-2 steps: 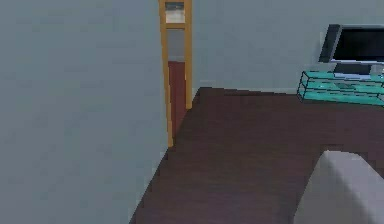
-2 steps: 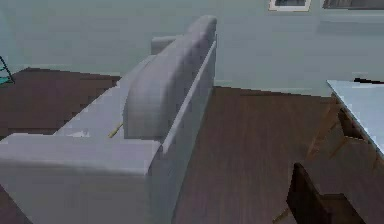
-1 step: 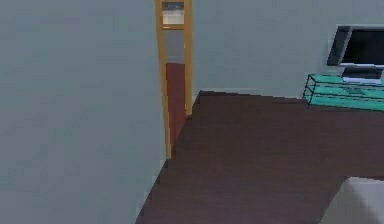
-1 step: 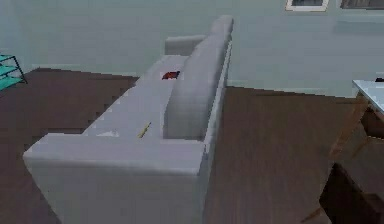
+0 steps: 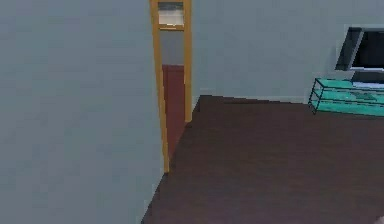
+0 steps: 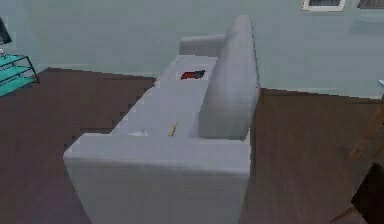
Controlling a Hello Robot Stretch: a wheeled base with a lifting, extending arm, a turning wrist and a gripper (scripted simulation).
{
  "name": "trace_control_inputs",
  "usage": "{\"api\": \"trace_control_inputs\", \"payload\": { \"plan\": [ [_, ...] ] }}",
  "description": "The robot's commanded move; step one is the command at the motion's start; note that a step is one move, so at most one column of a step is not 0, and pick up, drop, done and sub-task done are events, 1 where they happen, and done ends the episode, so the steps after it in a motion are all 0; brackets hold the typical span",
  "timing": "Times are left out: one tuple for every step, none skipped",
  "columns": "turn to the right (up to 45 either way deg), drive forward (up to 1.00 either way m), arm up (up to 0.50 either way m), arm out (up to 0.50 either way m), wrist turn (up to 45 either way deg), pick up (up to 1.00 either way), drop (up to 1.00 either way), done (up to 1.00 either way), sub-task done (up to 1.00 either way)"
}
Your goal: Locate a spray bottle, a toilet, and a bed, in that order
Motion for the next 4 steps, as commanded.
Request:
{"api": "trace_control_inputs", "payload": {
  "plan": [
    [45.0,0.0,0.0,0.0,0.0,0.0,0.0,0.0,0.0],
    [45.0,0.0,0.0,0.0,0.0,0.0,0.0,0.0,0.0],
    [45.0,0.0,0.0,0.0,0.0,0.0,0.0,0.0,0.0],
    [12.0,0.0,0.0,0.0,0.0,0.0,0.0,0.0,0.0]
  ]
}}
